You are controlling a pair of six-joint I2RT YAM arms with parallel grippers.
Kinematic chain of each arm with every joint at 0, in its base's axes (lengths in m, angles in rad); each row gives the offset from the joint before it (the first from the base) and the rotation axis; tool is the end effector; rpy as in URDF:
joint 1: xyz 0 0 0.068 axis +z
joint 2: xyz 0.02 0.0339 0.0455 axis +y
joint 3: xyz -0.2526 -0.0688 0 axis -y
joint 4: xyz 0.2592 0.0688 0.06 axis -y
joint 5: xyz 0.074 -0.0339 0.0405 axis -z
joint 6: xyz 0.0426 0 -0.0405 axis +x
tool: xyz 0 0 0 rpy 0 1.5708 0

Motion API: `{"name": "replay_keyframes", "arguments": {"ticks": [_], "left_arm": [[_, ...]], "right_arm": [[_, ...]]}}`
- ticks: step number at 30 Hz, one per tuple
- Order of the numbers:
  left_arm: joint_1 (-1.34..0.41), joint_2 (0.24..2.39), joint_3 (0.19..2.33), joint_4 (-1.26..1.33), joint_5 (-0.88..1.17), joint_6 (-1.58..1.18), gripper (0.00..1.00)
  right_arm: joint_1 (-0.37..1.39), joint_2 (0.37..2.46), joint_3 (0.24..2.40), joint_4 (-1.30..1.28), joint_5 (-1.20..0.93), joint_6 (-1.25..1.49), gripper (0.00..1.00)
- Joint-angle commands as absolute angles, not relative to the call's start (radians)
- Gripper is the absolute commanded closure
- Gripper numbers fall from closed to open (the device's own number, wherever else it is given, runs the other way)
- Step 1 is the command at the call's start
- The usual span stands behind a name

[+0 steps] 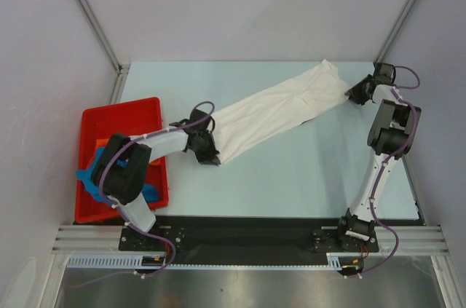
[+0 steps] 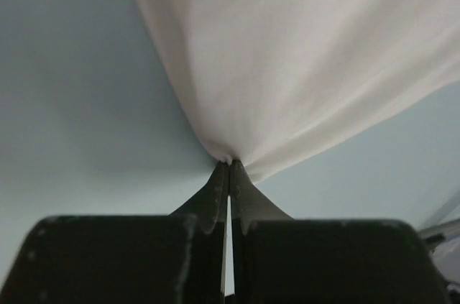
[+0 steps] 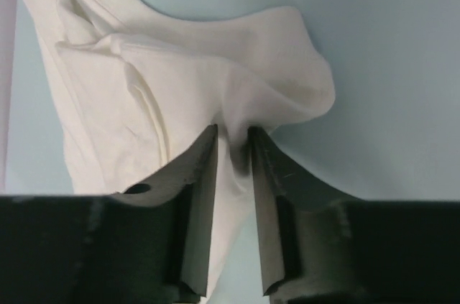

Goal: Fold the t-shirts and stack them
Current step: Fold the tshirt

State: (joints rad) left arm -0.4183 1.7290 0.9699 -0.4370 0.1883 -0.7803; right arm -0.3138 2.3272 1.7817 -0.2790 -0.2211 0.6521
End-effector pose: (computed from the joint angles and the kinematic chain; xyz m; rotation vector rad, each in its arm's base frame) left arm 0.2997 -0.1420 0.1203 -0.4693 2.8519 -0.5343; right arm 0.5018 -0.1530 0.1292 1.0260 2.1822 0.4224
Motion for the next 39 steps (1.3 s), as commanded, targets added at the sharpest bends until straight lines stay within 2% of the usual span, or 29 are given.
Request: {"name": "replay_keyframes", "arguments": {"ticks": [1,5,9,12,13,16,17,19,23,27,28,34,39], "left_arm": [[-0.567,1.649,0.876,-0.428,0.244,-0.908,1.00],[-0.704,1.614,0.818,-0.382,0.279,-0.953,1.00],[-0.820,1.623,0.854,-0.406,0.313,-0.925,0.99],[-0.828,1.579,0.900,-0.454,0.330,-0.848,0.72],[-0.827,1.553,0.914,-0.487,0.322,-0.794,0.54],[-0.815,1.453,0.995,-0.585,0.305,-0.659,0.32],[-0.804,1.428,1.049,-0.622,0.302,-0.628,0.30],[-0.734,1.419,1.097,-0.714,0.298,-0.547,0.27],[-0.534,1.422,1.169,-0.733,0.272,-0.422,0.25],[-0.355,1.553,1.249,-0.723,0.227,-0.286,0.31],[-0.342,1.577,1.265,-0.718,0.219,-0.264,0.34],[-0.330,1.797,1.336,-0.741,0.206,-0.196,0.34],[-0.302,1.861,1.331,-0.719,0.235,-0.178,0.38]], "right_arm": [[-0.305,2.373,1.903,-0.324,-0.225,0.594,0.68],[-0.304,2.437,2.003,-0.382,-0.250,0.606,0.62],[-0.291,2.491,2.100,-0.440,-0.299,0.606,0.58],[-0.287,2.471,2.086,-0.452,-0.313,0.609,0.46],[-0.287,2.455,2.083,-0.460,-0.310,0.604,0.41],[-0.288,2.418,2.037,-0.453,-0.313,0.586,0.33],[-0.293,2.396,2.026,-0.457,-0.316,0.581,0.33],[-0.298,2.369,1.973,-0.466,-0.321,0.572,0.31],[-0.310,2.284,1.817,-0.427,-0.325,0.561,0.30],[-0.313,2.237,1.732,-0.402,-0.357,0.545,0.32],[-0.313,2.235,1.720,-0.403,-0.359,0.532,0.32],[-0.321,2.275,1.742,-0.380,-0.417,0.545,0.37],[-0.310,2.324,1.793,-0.377,-0.426,0.537,0.39]]}}
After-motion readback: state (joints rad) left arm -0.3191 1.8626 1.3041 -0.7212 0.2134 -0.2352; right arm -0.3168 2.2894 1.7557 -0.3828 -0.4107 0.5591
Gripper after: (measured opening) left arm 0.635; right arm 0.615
